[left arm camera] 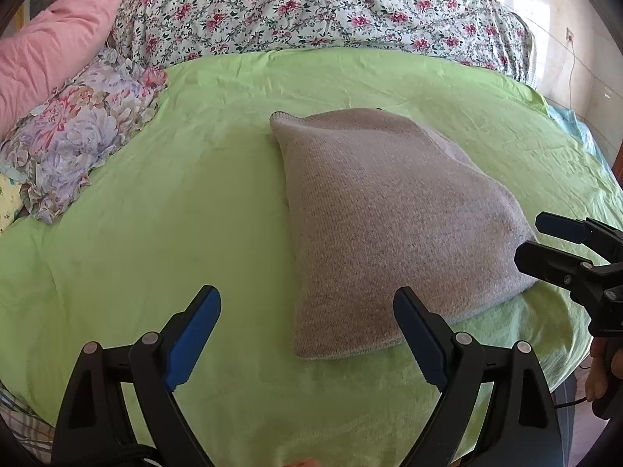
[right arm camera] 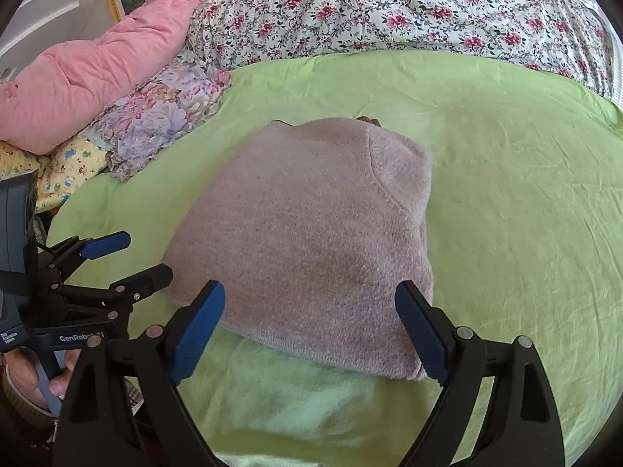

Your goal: Fold small clothes

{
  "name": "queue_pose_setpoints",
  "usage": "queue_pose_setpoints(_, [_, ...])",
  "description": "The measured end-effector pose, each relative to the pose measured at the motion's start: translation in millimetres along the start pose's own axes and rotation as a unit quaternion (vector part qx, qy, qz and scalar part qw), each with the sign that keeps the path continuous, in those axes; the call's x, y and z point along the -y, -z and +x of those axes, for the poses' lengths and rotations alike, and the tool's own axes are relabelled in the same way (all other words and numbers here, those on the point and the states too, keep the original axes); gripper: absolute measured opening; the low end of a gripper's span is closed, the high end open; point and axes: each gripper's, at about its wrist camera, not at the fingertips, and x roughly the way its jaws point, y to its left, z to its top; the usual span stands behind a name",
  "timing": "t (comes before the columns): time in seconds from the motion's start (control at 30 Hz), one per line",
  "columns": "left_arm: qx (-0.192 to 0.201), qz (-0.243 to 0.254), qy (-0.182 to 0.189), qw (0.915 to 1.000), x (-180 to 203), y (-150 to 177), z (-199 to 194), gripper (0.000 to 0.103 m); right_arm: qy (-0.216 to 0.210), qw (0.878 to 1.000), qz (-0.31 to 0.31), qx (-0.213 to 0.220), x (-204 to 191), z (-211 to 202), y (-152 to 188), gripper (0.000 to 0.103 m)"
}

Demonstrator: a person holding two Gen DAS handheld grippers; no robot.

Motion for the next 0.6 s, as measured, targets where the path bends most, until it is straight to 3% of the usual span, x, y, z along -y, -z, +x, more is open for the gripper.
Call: queue_pose_setpoints(0.6, [-0.015, -0.008, 0.009, 0.9998, 7.8, -9.0, 6.5, 0.091, 0.001, 1.000, 0.005, -0.001, 2.2, 1.8, -6.7, 0.090])
